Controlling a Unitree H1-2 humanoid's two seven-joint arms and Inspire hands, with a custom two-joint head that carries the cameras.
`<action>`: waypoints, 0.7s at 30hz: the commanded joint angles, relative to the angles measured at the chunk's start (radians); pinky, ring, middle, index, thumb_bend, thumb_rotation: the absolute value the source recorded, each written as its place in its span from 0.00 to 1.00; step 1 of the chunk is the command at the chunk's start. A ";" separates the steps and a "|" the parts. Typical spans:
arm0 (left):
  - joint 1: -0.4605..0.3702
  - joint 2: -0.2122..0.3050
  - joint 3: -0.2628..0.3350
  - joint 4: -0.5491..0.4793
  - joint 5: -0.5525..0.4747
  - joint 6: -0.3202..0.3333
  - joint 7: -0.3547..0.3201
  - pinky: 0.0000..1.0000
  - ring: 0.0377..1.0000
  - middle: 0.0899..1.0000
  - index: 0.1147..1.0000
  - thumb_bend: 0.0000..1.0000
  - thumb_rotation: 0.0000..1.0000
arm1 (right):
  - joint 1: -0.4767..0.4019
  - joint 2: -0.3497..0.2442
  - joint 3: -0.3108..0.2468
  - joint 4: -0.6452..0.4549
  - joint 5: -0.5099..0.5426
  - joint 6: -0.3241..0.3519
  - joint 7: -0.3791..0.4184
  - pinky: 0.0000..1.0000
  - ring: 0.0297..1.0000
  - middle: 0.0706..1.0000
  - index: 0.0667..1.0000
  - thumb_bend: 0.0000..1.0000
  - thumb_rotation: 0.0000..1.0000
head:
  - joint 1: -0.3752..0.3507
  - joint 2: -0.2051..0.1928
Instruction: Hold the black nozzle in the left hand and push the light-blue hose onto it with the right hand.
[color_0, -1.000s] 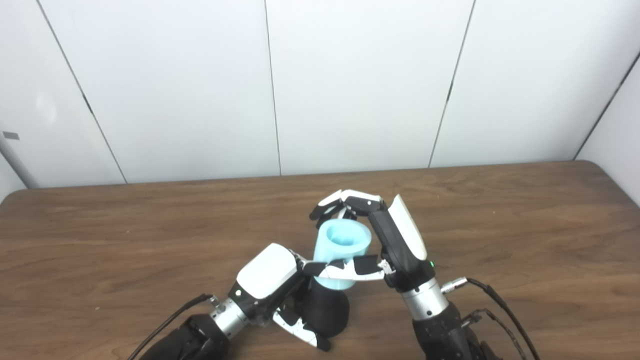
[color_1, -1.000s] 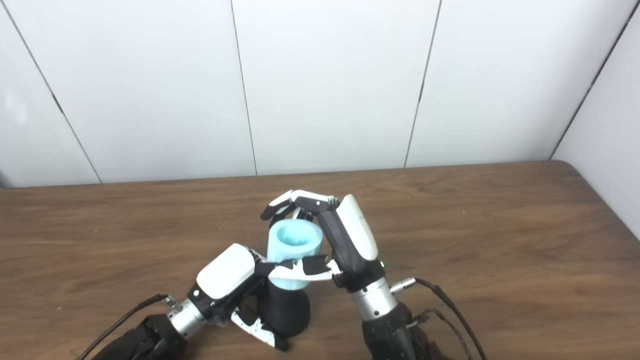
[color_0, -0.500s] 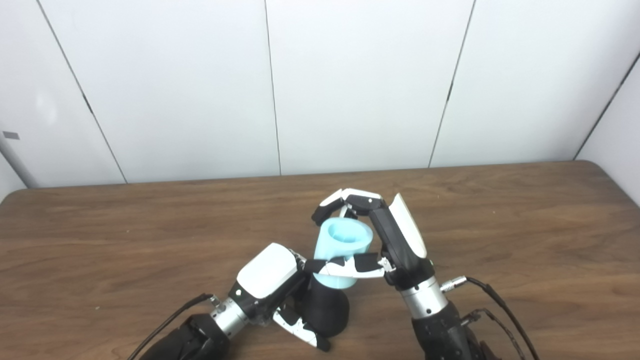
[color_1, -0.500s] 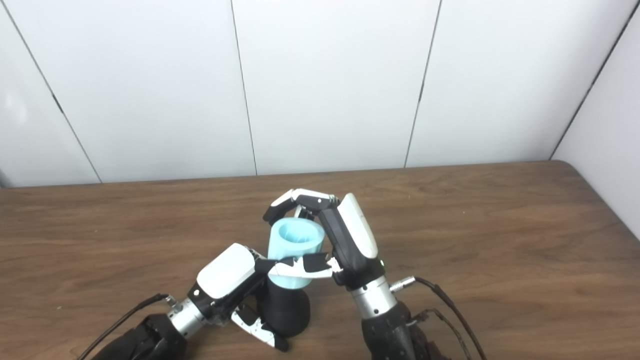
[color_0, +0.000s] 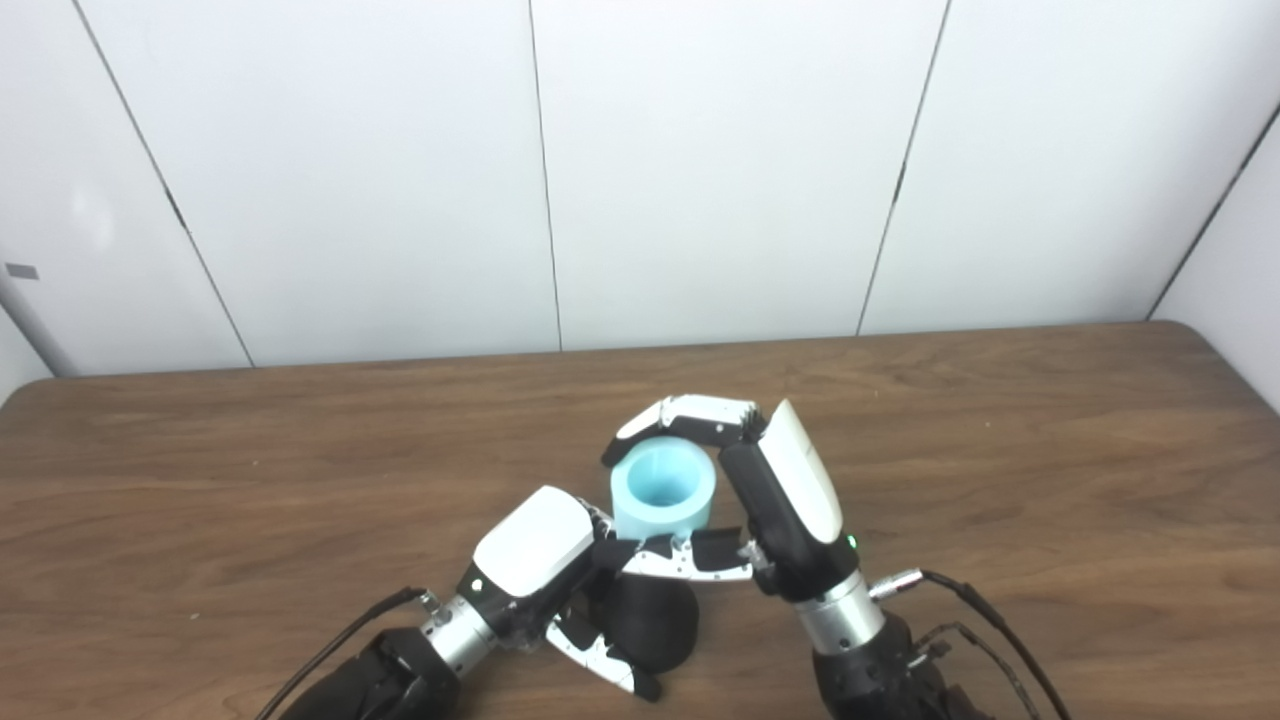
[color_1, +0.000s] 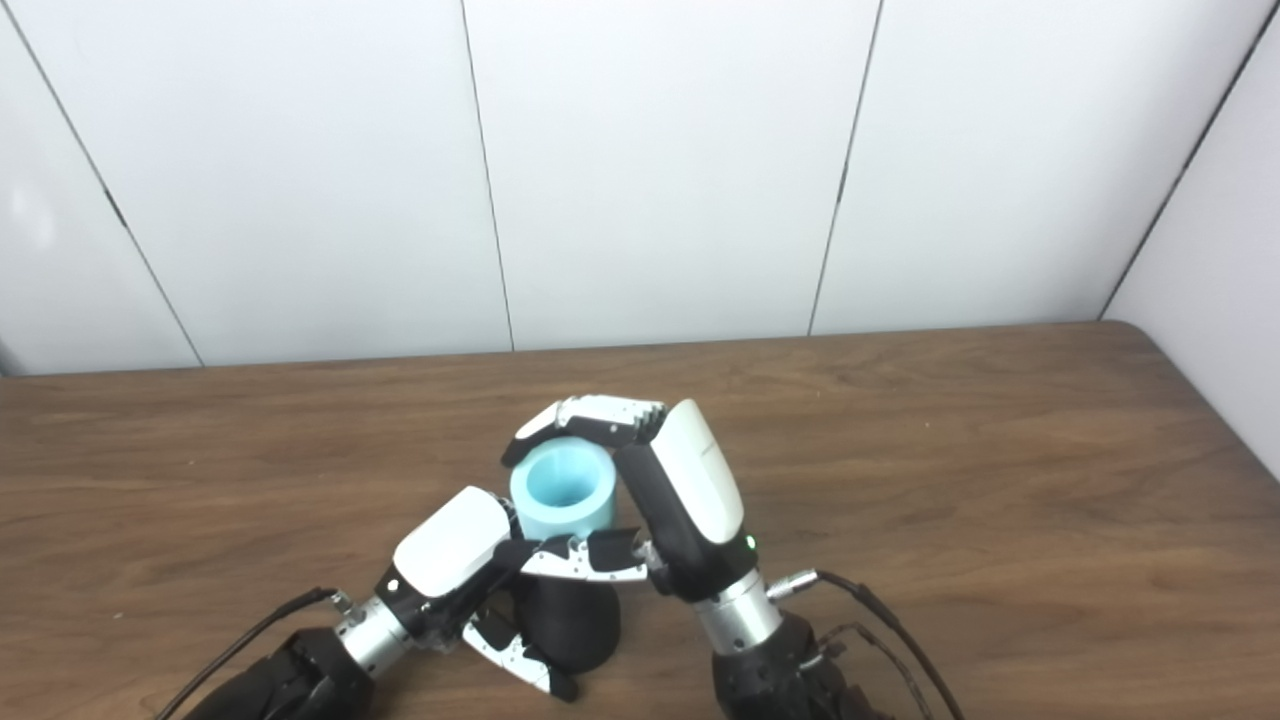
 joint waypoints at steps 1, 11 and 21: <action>0.131 -0.056 -0.056 0.080 -0.019 -0.003 0.001 0.07 0.08 0.10 0.42 0.52 0.04 | -0.030 -0.018 0.019 0.014 -0.052 -0.025 -0.040 0.35 0.45 0.45 0.45 0.52 0.00 | 0.002 0.000; 0.132 -0.055 -0.056 0.076 -0.015 -0.003 0.002 0.07 0.09 0.11 0.41 0.52 0.04 | -0.047 -0.050 0.065 0.034 -0.132 -0.025 -0.135 0.34 0.45 0.44 0.46 0.52 0.00 | 0.001 0.003; 0.138 -0.047 -0.054 0.067 -0.017 -0.003 -0.003 0.07 0.09 0.11 0.41 0.52 0.04 | -0.045 -0.060 0.068 0.041 -0.109 -0.024 -0.143 0.35 0.45 0.44 0.45 0.52 0.00 | -0.003 0.008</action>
